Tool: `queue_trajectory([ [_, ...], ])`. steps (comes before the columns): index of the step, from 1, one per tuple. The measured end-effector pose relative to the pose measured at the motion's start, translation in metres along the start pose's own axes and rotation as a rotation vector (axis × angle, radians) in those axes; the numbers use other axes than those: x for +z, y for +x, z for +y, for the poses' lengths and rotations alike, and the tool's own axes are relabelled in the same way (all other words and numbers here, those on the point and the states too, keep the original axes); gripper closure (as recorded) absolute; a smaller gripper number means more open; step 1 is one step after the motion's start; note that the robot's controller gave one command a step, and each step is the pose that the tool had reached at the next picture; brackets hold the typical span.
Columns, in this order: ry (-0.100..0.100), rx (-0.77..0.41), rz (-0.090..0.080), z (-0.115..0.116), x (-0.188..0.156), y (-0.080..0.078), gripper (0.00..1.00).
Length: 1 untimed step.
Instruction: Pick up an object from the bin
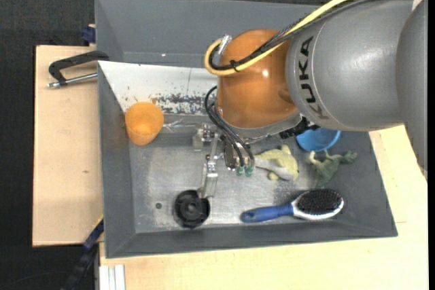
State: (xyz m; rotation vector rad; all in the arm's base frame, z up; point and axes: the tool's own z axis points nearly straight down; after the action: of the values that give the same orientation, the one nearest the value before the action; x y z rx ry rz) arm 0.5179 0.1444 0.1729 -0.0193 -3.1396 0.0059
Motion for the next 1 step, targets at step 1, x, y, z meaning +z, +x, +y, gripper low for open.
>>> queue_trajectory([
  [1,-0.005,0.031,0.007,-0.0068,0.1054,0.0197,0.0],
])
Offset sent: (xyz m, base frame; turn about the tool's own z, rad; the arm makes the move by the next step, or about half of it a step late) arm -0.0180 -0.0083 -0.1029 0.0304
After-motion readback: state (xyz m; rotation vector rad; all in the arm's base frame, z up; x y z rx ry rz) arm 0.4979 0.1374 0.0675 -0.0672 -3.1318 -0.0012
